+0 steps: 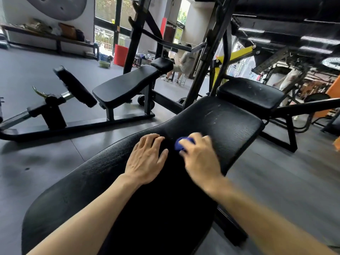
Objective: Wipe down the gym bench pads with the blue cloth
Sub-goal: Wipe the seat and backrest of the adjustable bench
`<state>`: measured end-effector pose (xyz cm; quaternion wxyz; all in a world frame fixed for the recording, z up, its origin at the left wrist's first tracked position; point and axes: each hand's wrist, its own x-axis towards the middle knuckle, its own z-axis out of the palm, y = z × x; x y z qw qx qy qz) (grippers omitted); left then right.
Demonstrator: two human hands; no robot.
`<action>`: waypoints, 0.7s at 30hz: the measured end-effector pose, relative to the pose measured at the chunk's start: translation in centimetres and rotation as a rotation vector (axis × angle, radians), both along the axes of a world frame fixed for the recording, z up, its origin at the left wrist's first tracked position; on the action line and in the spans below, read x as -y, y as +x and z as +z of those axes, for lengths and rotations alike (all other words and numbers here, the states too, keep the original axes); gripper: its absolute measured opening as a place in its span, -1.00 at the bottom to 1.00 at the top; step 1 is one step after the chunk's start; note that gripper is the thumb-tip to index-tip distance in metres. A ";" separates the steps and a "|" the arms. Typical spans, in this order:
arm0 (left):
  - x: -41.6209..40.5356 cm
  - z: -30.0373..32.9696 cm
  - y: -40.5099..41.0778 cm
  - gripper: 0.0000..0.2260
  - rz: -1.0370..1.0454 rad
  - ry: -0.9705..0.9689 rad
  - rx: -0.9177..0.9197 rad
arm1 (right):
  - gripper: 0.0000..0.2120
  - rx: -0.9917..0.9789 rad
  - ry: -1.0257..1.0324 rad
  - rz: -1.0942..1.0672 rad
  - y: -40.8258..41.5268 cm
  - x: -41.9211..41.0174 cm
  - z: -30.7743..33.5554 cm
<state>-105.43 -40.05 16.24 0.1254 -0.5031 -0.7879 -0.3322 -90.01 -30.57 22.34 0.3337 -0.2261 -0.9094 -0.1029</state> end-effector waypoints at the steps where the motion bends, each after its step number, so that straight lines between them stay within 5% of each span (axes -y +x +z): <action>1: 0.0 -0.3 -0.1 -0.42 -0.002 0.002 -0.009 | -0.83 0.059 0.018 0.078 0.0 1.4 -1.1; 4: 0.1 -0.4 -0.2 -0.42 -0.014 0.014 -0.015 | -0.77 0.117 0.042 0.125 -0.1 -0.2 -0.5; 11: 0.0 -0.5 0.0 -0.44 -0.005 0.020 -0.006 | -0.86 -0.014 -0.004 -0.257 -1.7 -5.6 3.4; 18: 0.2 -0.6 -0.2 -0.39 -0.036 0.009 -0.014 | -0.79 0.118 0.053 0.178 -0.4 2.1 -2.2; 21: 0.2 -0.4 -0.1 -0.42 -0.019 0.022 -0.009 | -0.79 0.084 0.095 0.036 -1.1 -1.9 0.2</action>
